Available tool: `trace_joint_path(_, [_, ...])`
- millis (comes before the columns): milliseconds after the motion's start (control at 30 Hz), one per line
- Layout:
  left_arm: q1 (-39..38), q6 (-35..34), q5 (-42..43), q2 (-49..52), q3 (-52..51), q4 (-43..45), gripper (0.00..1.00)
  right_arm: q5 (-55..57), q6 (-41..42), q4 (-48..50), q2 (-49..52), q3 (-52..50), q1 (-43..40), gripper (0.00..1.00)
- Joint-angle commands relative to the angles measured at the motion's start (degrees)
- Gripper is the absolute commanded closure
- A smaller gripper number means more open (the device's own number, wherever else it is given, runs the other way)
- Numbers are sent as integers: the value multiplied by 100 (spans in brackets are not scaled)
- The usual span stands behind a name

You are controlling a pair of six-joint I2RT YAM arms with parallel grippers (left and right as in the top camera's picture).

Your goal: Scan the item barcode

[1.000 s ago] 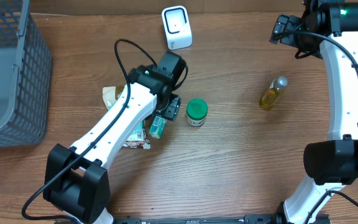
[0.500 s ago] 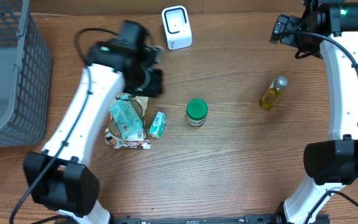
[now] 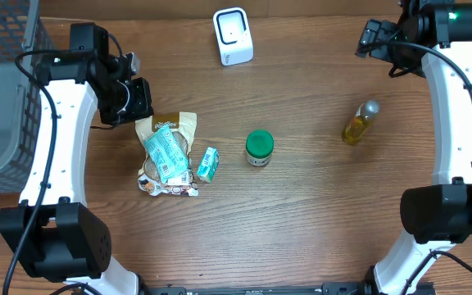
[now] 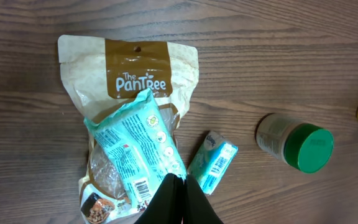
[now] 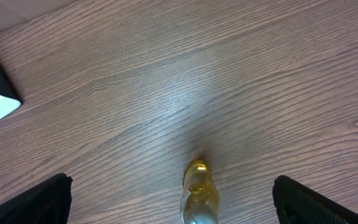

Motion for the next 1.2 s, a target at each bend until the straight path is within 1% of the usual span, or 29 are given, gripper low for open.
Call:
trace_joint_path(0, [-227, -81, -166, -144, -142, 24, 96, 7, -4, 31, -50, 55, -35, 0])
trace_joint_path(167, [-750, -111, -568, -144, -625, 254, 96, 7, -2, 31, -50, 55, -35, 0])
trace_joint_path(333, [-1329, -433, -1248, -144, -1270, 669, 96, 7, -2, 31, -50, 55, -35, 0])
trace_joint_path(467, [-1744, -435, -1342, -142, -1746, 1086, 96, 7, -4, 31, -50, 55, -35, 0])
trace_joint_path(567, [-1985, -713, -1794, -133, -2024, 1342, 96, 7, -2, 31, -50, 55, -35, 0])
trace_joint_path(767, [-2240, -793, -1950, -133, -2332, 1829, 96, 7, -2, 31, -50, 55, -35, 0])
trace_joint_path(900, [-2277, -914, -2299, -133, -2444, 1958, 96, 7, -2, 31, -50, 55, -35, 0])
trace_joint_path(1167, [-2371, -911, -2166, -133, -2660, 2166, 96, 7, -2, 31, -50, 55, -33, 0])
